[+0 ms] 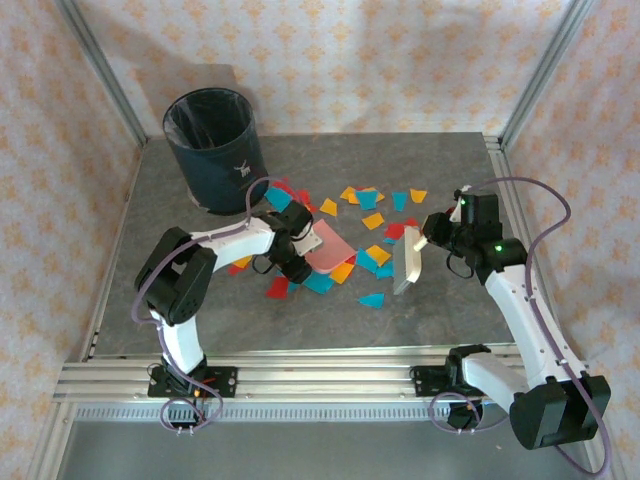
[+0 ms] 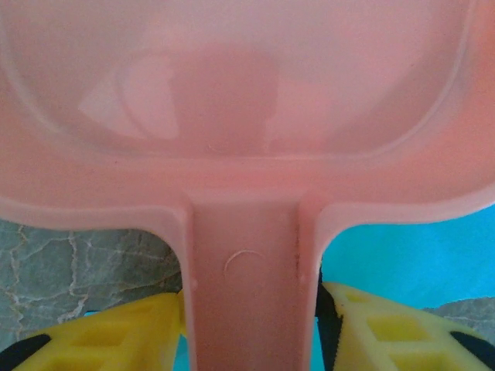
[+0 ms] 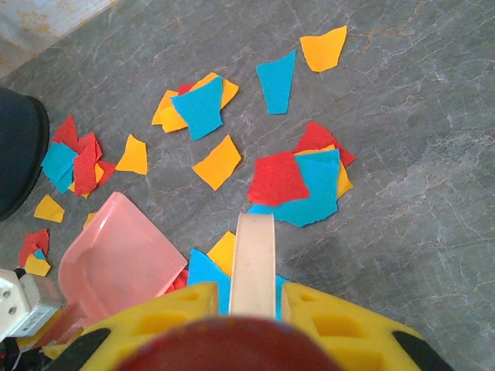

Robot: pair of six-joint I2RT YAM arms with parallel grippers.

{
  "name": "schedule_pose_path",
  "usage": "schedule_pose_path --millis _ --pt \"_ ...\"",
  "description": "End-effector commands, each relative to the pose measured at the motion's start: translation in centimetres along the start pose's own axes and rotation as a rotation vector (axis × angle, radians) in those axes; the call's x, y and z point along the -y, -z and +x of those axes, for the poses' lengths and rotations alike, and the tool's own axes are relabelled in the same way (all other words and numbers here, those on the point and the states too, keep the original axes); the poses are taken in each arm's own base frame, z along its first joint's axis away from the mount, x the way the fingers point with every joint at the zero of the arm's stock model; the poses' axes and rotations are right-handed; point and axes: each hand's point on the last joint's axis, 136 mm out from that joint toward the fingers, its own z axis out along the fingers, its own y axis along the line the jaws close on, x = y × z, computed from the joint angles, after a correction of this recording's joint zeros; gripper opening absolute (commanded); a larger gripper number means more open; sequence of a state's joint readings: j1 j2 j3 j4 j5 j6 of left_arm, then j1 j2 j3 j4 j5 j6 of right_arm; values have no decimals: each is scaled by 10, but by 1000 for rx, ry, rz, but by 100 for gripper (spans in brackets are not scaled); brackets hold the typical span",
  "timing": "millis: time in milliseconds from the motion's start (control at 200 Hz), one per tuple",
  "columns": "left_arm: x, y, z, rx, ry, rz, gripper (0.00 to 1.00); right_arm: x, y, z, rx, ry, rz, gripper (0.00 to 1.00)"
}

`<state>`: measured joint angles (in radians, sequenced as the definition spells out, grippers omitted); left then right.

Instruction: Sweep away the paper scraps from the table

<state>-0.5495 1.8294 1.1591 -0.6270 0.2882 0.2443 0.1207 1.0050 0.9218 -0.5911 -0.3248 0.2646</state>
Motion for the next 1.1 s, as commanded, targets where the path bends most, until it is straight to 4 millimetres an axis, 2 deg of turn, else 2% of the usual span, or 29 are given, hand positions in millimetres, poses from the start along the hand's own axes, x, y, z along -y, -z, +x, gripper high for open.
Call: schedule_pose_path --millis 0,105,160,390,430,620,751,1096 --pt "0 7 1 -19 -20 3 44 -1 4 -5 23 -2 -2 0" --pt "1 14 0 -21 -20 10 38 -1 4 -5 22 -2 -3 0" --pt "3 19 0 -22 -21 13 31 -1 4 -5 24 -3 -6 0" --pt "4 44 6 -23 -7 -5 23 -11 3 -3 11 2 -65 0" --pt "4 50 7 -20 -9 -9 17 -13 2 -2 5 2 -77 0" --pt "4 75 15 -32 8 -32 9 -32 -6 3 -20 10 -200 0" --pt "10 90 26 -68 -6 -13 0 -44 -18 9 -43 17 -278 0" --pt "28 124 49 -102 -4 48 0 -87 -35 50 -32 256 -484 0"
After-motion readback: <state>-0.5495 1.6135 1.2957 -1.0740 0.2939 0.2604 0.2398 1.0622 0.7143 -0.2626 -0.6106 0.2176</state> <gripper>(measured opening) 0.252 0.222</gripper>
